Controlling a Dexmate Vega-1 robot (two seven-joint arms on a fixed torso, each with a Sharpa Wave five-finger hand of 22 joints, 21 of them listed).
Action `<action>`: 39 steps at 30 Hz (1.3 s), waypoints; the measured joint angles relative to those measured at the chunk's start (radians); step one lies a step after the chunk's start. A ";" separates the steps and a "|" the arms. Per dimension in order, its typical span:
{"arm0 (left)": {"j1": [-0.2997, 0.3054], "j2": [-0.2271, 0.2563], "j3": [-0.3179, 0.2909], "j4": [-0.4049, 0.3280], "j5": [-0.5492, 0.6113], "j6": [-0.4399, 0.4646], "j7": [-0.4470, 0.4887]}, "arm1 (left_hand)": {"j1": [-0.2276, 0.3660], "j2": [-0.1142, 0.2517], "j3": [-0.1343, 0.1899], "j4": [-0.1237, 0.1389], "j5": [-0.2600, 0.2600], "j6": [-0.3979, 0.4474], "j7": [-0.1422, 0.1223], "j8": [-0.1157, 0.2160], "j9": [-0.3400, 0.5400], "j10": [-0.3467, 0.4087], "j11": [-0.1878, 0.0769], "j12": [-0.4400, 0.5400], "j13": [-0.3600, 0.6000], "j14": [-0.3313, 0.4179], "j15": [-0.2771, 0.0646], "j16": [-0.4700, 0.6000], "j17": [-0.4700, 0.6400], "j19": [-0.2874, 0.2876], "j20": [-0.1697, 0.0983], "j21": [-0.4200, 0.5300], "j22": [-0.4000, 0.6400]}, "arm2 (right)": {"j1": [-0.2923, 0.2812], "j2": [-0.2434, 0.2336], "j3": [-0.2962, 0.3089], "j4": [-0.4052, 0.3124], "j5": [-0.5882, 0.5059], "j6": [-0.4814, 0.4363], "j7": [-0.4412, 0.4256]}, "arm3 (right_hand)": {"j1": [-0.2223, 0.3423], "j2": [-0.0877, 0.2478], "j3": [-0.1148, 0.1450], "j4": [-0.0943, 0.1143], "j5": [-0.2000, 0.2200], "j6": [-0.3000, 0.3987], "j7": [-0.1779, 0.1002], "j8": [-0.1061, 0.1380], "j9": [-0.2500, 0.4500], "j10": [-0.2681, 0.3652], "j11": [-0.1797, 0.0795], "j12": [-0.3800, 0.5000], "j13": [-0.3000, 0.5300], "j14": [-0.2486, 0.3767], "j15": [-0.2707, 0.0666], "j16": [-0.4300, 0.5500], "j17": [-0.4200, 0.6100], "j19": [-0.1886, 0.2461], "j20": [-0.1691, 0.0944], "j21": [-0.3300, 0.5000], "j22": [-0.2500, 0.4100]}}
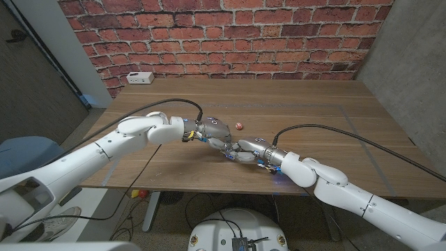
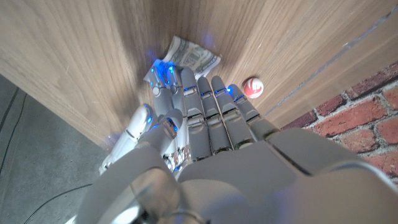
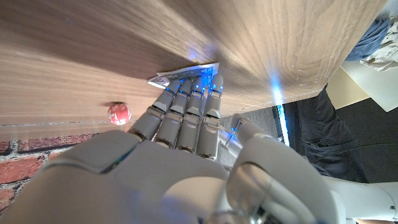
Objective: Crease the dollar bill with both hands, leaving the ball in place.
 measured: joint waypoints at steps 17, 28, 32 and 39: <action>0.034 0.012 -0.032 -0.036 0.015 -0.010 0.040 | 0.027 0.005 -0.001 -0.008 0.011 0.154 0.028 0.101 0.062 0.166 0.017 0.085 0.078 0.219 -0.002 0.087 0.013 0.129 0.010 0.098 0.014 | -0.003 0.000 -0.002 -0.002 0.000 -0.006 0.000 | -0.008 0.000 0.004 -0.004 0.000 -0.011 0.000 0.000 0.000 -0.010 -0.004 -0.004 0.000 -0.002 -0.002 -0.008 -0.001 0.000 0.000 -0.007 -0.015; 0.020 -0.007 -0.018 -0.014 0.014 0.007 -0.009 | 0.028 0.006 0.031 -0.025 0.027 0.157 0.022 0.092 0.055 0.155 0.040 0.080 0.097 0.222 -0.001 0.064 -0.015 0.162 -0.013 0.126 0.014 | -0.004 0.000 -0.002 -0.003 0.006 -0.007 -0.001 | -0.008 0.000 0.008 -0.008 0.000 -0.011 0.000 0.000 0.000 -0.011 -0.003 -0.004 0.000 -0.003 -0.003 -0.008 -0.003 -0.004 -0.004 -0.006 -0.015; 0.008 -0.015 -0.008 0.004 0.001 0.007 -0.026 | 0.028 0.006 0.038 -0.032 0.031 0.140 0.015 0.077 0.049 0.148 0.040 0.073 0.099 0.209 0.001 0.053 -0.019 0.158 -0.017 0.132 0.014 | -0.002 0.002 -0.002 0.000 0.008 -0.007 -0.001 | -0.008 0.000 0.008 -0.008 0.000 -0.011 0.000 0.000 0.000 -0.011 -0.003 -0.004 0.000 -0.006 0.004 -0.008 -0.004 -0.005 -0.005 -0.007 -0.015; -0.014 -0.033 0.016 0.042 -0.016 0.008 -0.062 | 0.028 0.007 0.043 -0.029 0.031 0.139 0.015 0.069 0.041 0.143 0.034 0.065 0.096 0.196 -0.004 0.038 -0.019 0.150 -0.026 0.132 0.012 | 0.001 0.005 -0.002 0.005 0.014 -0.007 -0.001 | -0.008 0.000 0.008 -0.008 0.000 -0.014 0.004 0.000 0.000 -0.011 -0.003 -0.008 0.000 -0.005 0.006 -0.015 0.000 -0.005 -0.005 -0.008 -0.015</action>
